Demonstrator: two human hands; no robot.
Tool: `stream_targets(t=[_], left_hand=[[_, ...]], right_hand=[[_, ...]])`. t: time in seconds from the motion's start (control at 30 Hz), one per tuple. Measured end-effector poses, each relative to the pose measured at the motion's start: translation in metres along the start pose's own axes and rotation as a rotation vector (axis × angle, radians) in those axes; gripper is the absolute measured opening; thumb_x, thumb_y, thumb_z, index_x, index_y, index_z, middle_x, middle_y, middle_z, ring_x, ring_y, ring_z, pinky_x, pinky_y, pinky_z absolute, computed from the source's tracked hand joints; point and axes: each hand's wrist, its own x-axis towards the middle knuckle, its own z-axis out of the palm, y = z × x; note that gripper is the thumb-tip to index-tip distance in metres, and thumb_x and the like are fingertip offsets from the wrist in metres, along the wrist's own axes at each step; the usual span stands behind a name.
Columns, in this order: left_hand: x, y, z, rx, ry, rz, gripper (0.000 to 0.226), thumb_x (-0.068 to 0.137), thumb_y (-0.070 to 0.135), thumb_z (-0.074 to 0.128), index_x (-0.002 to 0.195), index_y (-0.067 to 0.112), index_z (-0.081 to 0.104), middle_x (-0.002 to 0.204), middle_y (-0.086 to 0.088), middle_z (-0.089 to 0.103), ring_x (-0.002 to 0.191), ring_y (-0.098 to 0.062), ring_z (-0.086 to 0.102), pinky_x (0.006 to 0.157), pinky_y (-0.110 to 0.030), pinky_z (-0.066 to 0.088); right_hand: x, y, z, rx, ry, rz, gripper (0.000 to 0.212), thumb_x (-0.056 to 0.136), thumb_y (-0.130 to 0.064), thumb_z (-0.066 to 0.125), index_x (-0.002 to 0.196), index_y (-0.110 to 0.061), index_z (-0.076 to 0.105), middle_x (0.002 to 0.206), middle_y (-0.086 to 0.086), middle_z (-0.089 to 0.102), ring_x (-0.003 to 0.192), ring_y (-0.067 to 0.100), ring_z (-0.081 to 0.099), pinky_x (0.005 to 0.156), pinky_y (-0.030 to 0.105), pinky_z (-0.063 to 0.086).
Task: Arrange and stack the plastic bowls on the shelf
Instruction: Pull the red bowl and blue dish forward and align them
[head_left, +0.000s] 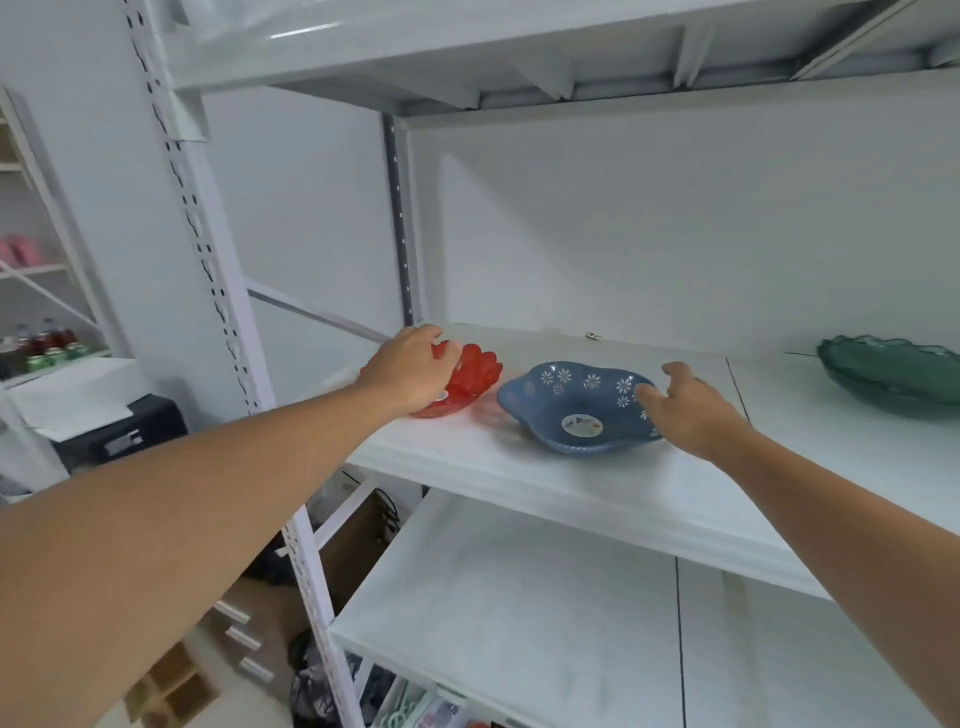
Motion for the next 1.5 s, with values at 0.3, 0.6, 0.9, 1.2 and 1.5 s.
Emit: stream_targets(t=[0.3, 0.6, 0.9, 1.2, 1.5], left_hand=[[0.064, -0.124, 0.009, -0.106, -0.114, -0.381, 0.067, 0.106, 0.051, 0.040, 0.163, 0.016, 0.039, 0.158, -0.021, 0.040, 0.137, -0.041, 0.049, 0.108, -0.046, 0.046], [0.082, -0.130, 0.031, -0.619, -0.281, -0.400, 0.029, 0.104, 0.009, 0.043, 0.125, -0.001, 0.060, 0.105, -0.023, 0.074, 0.054, -0.026, 0.068, 0.047, -0.028, 0.056], [0.116, -0.089, 0.035, -0.714, -0.272, -0.261, 0.029, 0.106, 0.008, 0.042, 0.126, -0.006, 0.059, 0.109, -0.032, 0.074, 0.064, -0.034, 0.071, 0.046, -0.030, 0.055], [0.117, 0.011, 0.076, -0.751, -0.385, -0.110, 0.030, 0.101, 0.012, 0.043, 0.115, 0.001, 0.067, 0.098, -0.024, 0.078, 0.060, -0.030, 0.075, 0.055, -0.032, 0.058], [0.056, 0.153, 0.101, -0.806, -0.431, -0.079, 0.024, 0.104, 0.006, 0.044, 0.117, -0.004, 0.063, 0.105, -0.025, 0.074, 0.061, -0.030, 0.070, 0.038, -0.026, 0.056]], right_hand=[[0.004, -0.018, 0.036, -0.081, 0.098, 0.331, 0.050, 0.104, -0.043, 0.043, 0.134, -0.003, 0.042, 0.108, 0.020, 0.064, 0.094, 0.041, 0.069, 0.084, 0.049, 0.059], [0.005, -0.025, 0.046, 0.325, 0.182, 0.570, 0.024, 0.098, -0.009, 0.049, 0.108, 0.002, 0.067, 0.093, 0.026, 0.076, 0.057, 0.038, 0.074, 0.059, 0.040, 0.064], [0.002, -0.008, 0.019, 0.343, 0.370, 0.527, 0.026, 0.094, -0.002, 0.044, 0.100, 0.002, 0.068, 0.095, 0.023, 0.075, 0.056, 0.038, 0.074, 0.071, 0.047, 0.068], [-0.040, 0.036, -0.030, 0.354, 0.484, 0.624, 0.028, 0.096, 0.000, 0.041, 0.105, 0.002, 0.067, 0.103, 0.024, 0.073, 0.054, 0.032, 0.069, 0.043, 0.025, 0.054], [-0.093, 0.140, -0.121, 0.400, 0.597, 0.643, 0.027, 0.095, 0.001, 0.041, 0.105, 0.000, 0.065, 0.102, 0.023, 0.072, 0.044, 0.027, 0.069, 0.046, 0.031, 0.060]])
